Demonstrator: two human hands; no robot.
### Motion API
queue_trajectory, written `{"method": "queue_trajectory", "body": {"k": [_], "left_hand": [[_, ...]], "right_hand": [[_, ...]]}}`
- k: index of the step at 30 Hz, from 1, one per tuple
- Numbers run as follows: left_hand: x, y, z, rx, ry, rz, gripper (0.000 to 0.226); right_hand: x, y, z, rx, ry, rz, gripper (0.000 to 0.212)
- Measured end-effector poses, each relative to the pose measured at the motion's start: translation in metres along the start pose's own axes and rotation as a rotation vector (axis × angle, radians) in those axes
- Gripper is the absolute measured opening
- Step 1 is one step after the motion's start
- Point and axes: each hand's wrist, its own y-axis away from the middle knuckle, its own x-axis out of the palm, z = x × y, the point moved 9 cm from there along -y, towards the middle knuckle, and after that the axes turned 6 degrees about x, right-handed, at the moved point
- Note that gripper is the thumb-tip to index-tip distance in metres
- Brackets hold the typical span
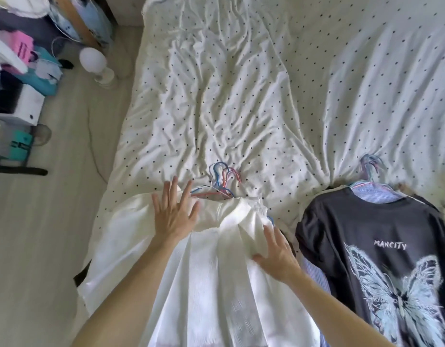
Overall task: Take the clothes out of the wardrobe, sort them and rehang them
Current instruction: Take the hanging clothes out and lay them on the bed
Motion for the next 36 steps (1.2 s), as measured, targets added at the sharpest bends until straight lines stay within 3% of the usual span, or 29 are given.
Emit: {"method": "queue_trajectory", "body": {"k": [2,4,8,10,13,19,23,28,36], "left_hand": [[0.004,0.022,-0.019,0.038,0.012,-0.028,0.065],[0.023,0.046,-0.031,0.053,0.026,0.044,0.063],[0.070,0.079,-0.021,-0.068,-0.099,0.383,0.089],[0.067,0.080,-0.024,-0.110,-0.101,0.491,0.076],[0.027,0.077,-0.042,-0.082,-0.091,0.473,0.058],[-0.019,0.135,-0.102,-0.117,0.023,0.473,0.058],[-0.035,0.192,-0.186,0.002,-0.010,0.517,0.059],[-0.069,0.247,-0.336,0.205,-0.065,0.423,0.056],[-0.080,0.345,-0.636,0.710,-0.180,0.316,0.055]], "right_hand": [[0.014,0.002,-0.005,0.016,0.025,0.005,0.094],[0.021,0.005,-0.007,0.039,-0.009,0.014,0.093],[0.022,0.014,-0.009,0.054,0.060,0.129,0.086],[0.012,0.025,-0.009,0.021,0.100,0.156,0.076],[-0.013,0.052,-0.014,-0.011,0.115,0.135,0.064],[-0.067,0.132,-0.057,-0.088,0.034,-0.005,0.046],[-0.109,0.215,-0.115,-0.191,-0.030,-0.201,0.030],[-0.145,0.333,-0.244,-0.213,-0.143,-0.522,0.037],[-0.137,0.525,-0.503,0.049,-0.301,-0.932,0.040]]}}
